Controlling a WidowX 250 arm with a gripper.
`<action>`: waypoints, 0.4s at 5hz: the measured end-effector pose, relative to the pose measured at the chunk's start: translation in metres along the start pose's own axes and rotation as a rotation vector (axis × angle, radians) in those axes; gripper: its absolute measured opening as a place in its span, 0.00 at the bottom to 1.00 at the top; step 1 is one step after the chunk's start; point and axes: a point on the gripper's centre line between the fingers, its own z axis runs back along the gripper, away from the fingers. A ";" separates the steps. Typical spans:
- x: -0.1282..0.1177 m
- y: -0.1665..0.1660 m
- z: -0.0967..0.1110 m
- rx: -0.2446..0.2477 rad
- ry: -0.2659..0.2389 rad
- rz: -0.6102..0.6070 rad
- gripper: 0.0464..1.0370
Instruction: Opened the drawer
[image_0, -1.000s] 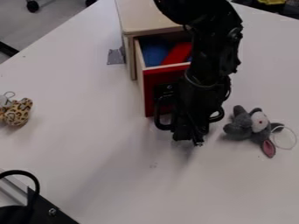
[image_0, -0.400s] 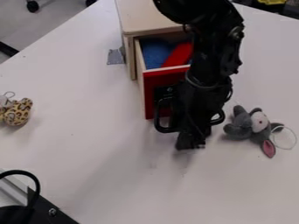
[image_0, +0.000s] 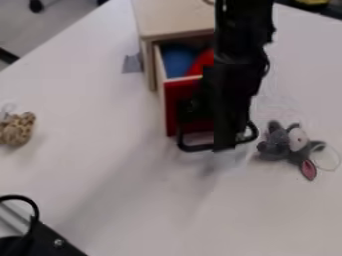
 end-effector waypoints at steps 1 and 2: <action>0.002 0.004 0.026 -0.031 -0.047 0.048 0.96; 0.005 0.012 0.077 -0.053 -0.156 0.115 0.96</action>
